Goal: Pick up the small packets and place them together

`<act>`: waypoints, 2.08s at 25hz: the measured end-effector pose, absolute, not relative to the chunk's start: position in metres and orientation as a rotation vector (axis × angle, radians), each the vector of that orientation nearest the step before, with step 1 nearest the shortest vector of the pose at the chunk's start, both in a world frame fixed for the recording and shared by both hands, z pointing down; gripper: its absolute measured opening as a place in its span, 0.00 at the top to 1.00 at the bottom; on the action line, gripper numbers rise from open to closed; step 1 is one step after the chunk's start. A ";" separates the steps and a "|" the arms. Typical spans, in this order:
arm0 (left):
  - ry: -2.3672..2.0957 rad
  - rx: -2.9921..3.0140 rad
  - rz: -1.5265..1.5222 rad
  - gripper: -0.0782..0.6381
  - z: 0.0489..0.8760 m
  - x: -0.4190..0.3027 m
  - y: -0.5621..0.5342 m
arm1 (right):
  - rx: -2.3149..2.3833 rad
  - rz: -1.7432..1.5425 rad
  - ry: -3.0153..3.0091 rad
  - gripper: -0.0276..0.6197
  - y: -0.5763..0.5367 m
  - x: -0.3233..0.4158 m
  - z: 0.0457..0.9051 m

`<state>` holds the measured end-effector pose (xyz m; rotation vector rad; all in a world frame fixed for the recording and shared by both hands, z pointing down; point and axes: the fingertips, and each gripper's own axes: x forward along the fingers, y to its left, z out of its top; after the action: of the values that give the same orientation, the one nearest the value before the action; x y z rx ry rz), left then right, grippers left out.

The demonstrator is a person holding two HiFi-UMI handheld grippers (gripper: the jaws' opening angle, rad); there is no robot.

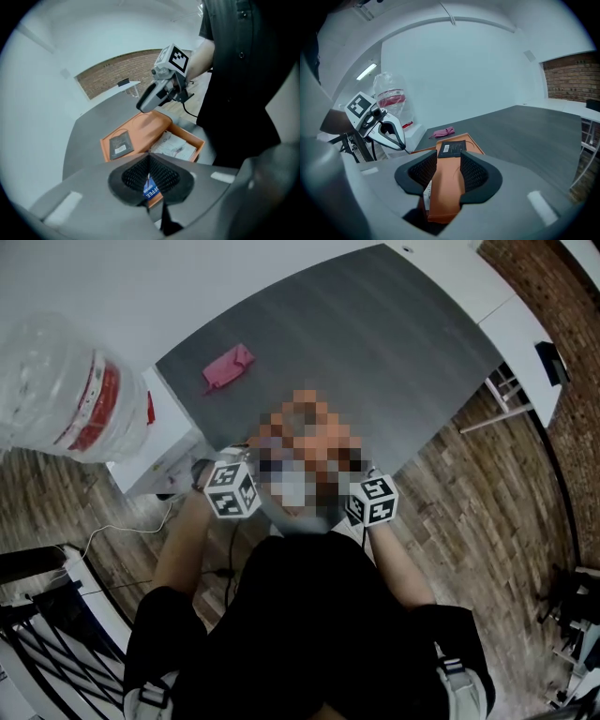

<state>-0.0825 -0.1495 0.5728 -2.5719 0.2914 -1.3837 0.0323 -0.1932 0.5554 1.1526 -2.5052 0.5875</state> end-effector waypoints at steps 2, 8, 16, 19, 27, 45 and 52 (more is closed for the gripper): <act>0.374 -2.560 -1.338 0.89 0.561 -0.084 -0.153 | 1.143 0.583 -2.509 0.71 -0.194 0.030 0.555; 0.531 -2.529 -1.192 0.89 0.533 -0.075 -0.169 | 1.139 0.571 -2.507 0.72 -0.197 0.032 0.554; 0.487 -2.525 -1.092 0.89 0.538 -0.024 -0.183 | 1.221 0.585 -2.471 0.73 -0.194 0.057 0.555; 0.417 -2.481 -1.086 0.89 0.544 -0.001 -0.184 | 1.286 0.603 -2.451 0.73 -0.189 0.074 0.555; 0.226 -2.410 -1.120 0.89 0.564 0.039 -0.185 | 1.435 0.662 -2.393 0.73 -0.175 0.112 0.560; 0.096 -2.463 -1.313 0.66 0.618 0.037 -0.157 | 1.473 0.700 -2.361 0.73 -0.160 0.121 0.569; 0.091 -2.569 -1.283 0.52 0.612 0.034 -0.150 | 1.447 0.678 -2.382 0.73 -0.165 0.110 0.565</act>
<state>0.0335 -0.1501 0.6116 -2.5690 0.0906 -1.2829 0.1105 -0.1647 0.5646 1.4471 -2.3821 0.6783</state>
